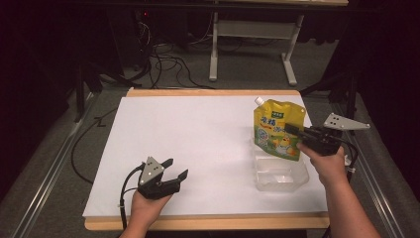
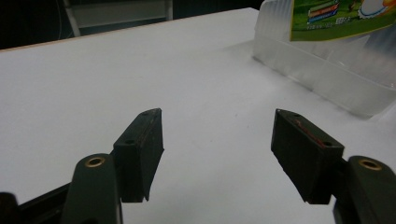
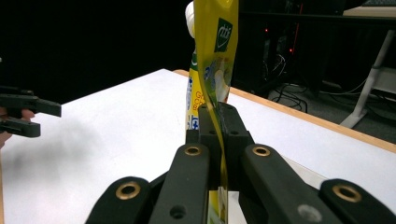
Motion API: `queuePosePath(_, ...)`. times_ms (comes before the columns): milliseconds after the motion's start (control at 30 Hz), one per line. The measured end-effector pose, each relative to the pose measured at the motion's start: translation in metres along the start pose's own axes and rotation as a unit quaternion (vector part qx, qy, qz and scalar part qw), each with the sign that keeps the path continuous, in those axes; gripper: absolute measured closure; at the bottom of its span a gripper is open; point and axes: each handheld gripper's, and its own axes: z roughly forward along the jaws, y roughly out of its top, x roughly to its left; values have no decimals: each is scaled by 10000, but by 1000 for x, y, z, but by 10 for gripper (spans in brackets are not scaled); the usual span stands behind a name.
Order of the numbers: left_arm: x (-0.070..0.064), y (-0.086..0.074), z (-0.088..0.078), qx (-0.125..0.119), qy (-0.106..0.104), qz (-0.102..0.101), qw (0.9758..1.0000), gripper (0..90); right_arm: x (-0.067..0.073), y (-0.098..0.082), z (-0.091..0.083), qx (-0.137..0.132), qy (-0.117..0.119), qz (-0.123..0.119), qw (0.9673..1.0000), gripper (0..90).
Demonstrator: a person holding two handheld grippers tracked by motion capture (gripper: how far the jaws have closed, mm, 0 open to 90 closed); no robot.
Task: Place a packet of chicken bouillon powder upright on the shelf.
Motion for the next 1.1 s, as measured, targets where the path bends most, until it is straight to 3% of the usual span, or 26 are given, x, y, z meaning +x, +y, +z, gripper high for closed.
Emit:
queuePosePath(500, 1, -1, 0, 21, 15, -31, 10000, 348, -13, -8, 10, 149, -200, -99, 9996, 900)
queuePosePath(833, 1, -1, 0, 39, 25, -35, 10000, 349, -13, -11, 16, 149, -395, -332, 9986, 900)
queuePosePath(1100, 2, -1, 0, 50, 17, -40, 10000, 350, -14, -16, 18, 110, -417, -324, 9985, 900)
